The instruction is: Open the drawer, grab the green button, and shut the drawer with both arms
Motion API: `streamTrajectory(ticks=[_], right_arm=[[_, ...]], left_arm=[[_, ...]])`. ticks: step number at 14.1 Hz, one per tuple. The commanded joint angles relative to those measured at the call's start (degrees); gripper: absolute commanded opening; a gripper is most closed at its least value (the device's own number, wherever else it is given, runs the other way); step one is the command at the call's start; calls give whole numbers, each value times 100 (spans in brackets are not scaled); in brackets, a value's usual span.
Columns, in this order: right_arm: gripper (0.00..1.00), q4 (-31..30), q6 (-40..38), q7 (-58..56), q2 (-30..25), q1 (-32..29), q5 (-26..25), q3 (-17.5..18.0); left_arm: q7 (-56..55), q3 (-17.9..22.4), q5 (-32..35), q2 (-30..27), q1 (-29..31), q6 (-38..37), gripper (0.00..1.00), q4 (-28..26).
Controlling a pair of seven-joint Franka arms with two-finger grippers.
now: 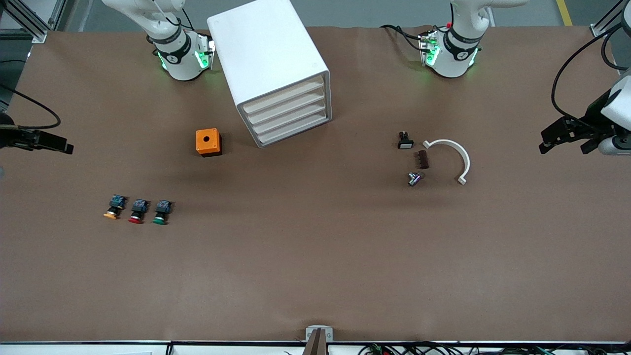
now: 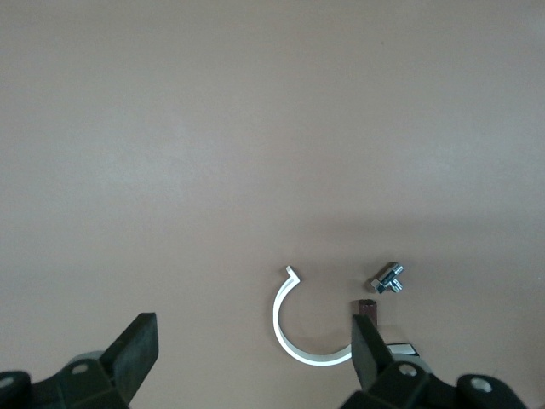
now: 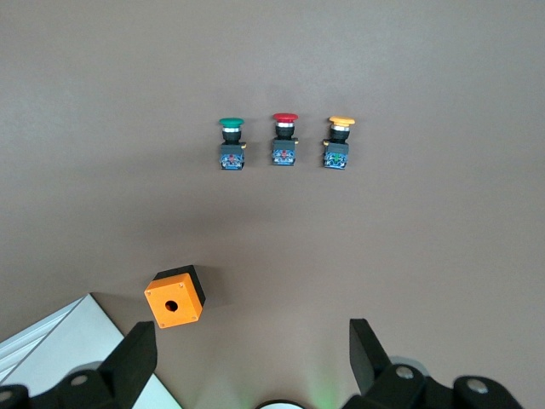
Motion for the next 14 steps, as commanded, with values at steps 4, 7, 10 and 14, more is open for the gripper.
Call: streamTrajectory(ticks=[4, 7, 10, 14], right_arm=[[100, 325, -387, 148, -164, -25, 16, 12], [100, 316, -344, 121, -428, -34, 7, 12], [100, 299, -397, 69, -552, -25, -1, 12], [100, 1, -380, 69, -789, -16, -2, 21]], left_arm=[[-154, 78, 139, 11, -88, -65, 100, 310], [-452, -36, 148, 20, -123, -399, 100, 547], [-453, -45, 148, 11, -123, -776, 100, 811], [-427, -45, 192, 37, -132, -988, 100, 969]])
